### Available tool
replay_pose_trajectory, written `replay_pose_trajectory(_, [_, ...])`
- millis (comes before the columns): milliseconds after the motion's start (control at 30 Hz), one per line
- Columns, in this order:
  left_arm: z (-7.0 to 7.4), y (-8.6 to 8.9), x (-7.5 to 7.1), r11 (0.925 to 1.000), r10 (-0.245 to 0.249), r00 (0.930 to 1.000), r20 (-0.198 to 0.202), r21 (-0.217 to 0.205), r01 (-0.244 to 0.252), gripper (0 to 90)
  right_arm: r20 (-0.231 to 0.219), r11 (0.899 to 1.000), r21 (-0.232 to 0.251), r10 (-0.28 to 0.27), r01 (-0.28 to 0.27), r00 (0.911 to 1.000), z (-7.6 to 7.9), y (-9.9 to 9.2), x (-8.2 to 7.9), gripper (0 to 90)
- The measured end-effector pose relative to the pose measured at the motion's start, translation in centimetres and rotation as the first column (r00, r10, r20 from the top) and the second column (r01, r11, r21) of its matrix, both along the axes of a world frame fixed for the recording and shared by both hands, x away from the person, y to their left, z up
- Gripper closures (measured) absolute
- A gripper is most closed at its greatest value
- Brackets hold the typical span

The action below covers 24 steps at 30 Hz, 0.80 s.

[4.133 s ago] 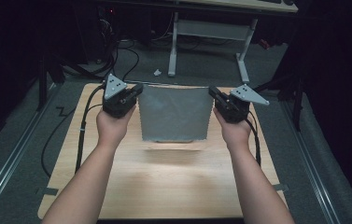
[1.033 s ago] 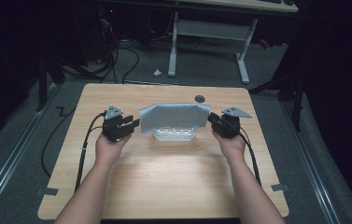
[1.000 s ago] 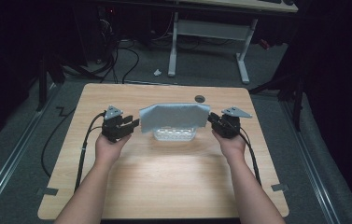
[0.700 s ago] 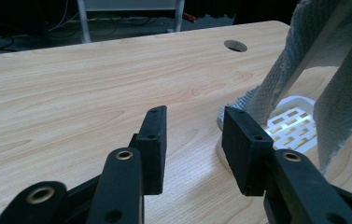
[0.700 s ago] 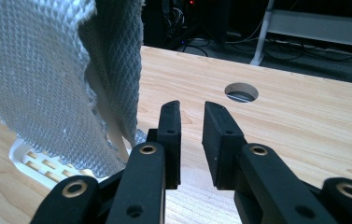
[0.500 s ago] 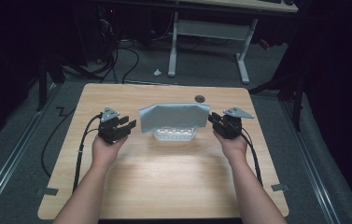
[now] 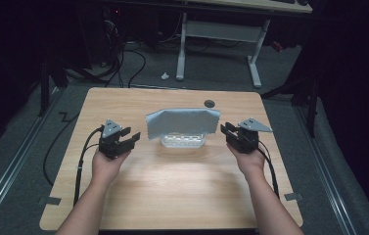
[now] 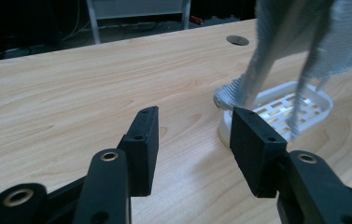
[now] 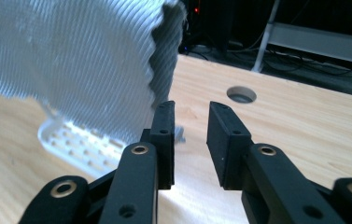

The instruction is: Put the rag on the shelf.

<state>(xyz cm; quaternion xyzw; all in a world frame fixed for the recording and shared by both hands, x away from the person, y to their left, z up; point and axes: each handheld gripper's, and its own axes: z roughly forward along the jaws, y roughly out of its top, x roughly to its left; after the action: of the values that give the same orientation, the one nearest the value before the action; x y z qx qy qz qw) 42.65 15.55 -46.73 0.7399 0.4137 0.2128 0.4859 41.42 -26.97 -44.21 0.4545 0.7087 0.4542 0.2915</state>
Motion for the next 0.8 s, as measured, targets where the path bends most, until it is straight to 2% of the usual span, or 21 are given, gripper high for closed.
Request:
replay_pose_trajectory(67, [0.0, 0.1, -0.9, 0.9999, -0.009, 1.0, -0.002, -0.011, 0.009, 52.3, 0.003, 1.0, -0.015, 0.006, -0.006, 1.0, 0.1, 0.0, -0.7, 71.1])
replay_pose_trajectory(133, [-0.1, 0.1, -1.8, 0.9997, -0.022, 0.9998, 0.001, -0.004, 0.022, 51.8, 0.029, 1.0, -0.014, 0.014, -0.013, 0.9995, 0.2, 0.0, -1.8, 69.5])
replay_pose_trajectory(200, [-0.3, 0.0, -2.9, 0.9994, -0.036, 0.9994, -0.003, -0.003, 0.036, 51.5, 0.02, 0.999, -0.037, 0.025, -0.024, 0.9995, 0.2, 0.3, -2.9, 67.0])
replay_pose_trajectory(267, [-0.6, -0.1, -4.2, 0.9986, -0.053, 0.9985, -0.011, -0.009, 0.053, 51.2, 0.04, 0.998, -0.055, 0.041, -0.039, 0.9984, 0.0, 0.6, -4.1, 66.1])
replay_pose_trajectory(333, [-1.0, -0.3, -5.6, 0.9971, -0.076, 0.9969, -0.022, -0.01, 0.075, 50.8, 0.035, 0.996, -0.079, 0.049, -0.046, 0.9982, -0.3, 0.9, -5.2, 65.4])
replay_pose_trajectory(400, [-1.4, -0.6, -7.1, 0.9944, -0.105, 0.9939, -0.032, 0.002, 0.106, 50.4, 0.032, 0.994, -0.094, 0.054, -0.05, 0.998, -0.8, 1.2, -6.5, 64.7])
replay_pose_trajectory(500, [-2.4, -1.5, -9.3, 0.989, -0.146, 0.9862, -0.078, 0.015, 0.147, 49.4, -0.008, 0.995, -0.091, 0.048, -0.048, 0.9988, -1.6, 1.6, -8.4, 62.0])
replay_pose_trajectory(600, [-3.7, -2.7, -11.7, 0.9784, -0.189, 0.9771, -0.098, 0.066, 0.196, 48.4, -0.035, 0.99, -0.127, 0.061, -0.065, 0.9975, -2.9, 2.2, -10.1, 60.5])
replay_pose_trajectory(667, [-4.7, -2.8, -13.0, 0.9783, -0.194, 0.9769, -0.09, 0.056, 0.2, 47.9, -0.057, 0.99, -0.125, 0.062, -0.069, 0.9964, -3.8, 2.4, -11.2, 58.3])
replay_pose_trajectory(700, [-5.1, -2.8, -13.5, 0.9804, -0.185, 0.9765, -0.111, 0.047, 0.191, 49.0, -0.069, 0.991, -0.118, 0.059, -0.067, 0.9959, -4.4, 2.5, -11.8, 57.3])
replay_pose_trajectory(733, [-5.1, -2.7, -13.4, 0.9795, -0.192, 0.965, -0.179, 0.027, 0.2, 50.8, -0.074, 0.992, -0.107, 0.054, -0.062, 0.9958, -5.1, 2.4, -12.5, 56.6])
replay_pose_trajectory(767, [-5.0, -2.6, -13.4, 0.9769, -0.205, 0.9596, -0.193, 0.02, 0.213, 48.9, -0.084, 0.992, -0.105, 0.065, -0.074, 0.9944, -6.3, 2.3, -13.3, 56.0])
replay_pose_trajectory(800, [-5.0, -2.4, -13.5, 0.9773, -0.204, 0.9616, -0.183, 0.018, 0.211, 48.8, -0.116, 0.986, -0.133, 0.086, -0.102, 0.9895, -6.7, 2.4, -13.6, 54.4])
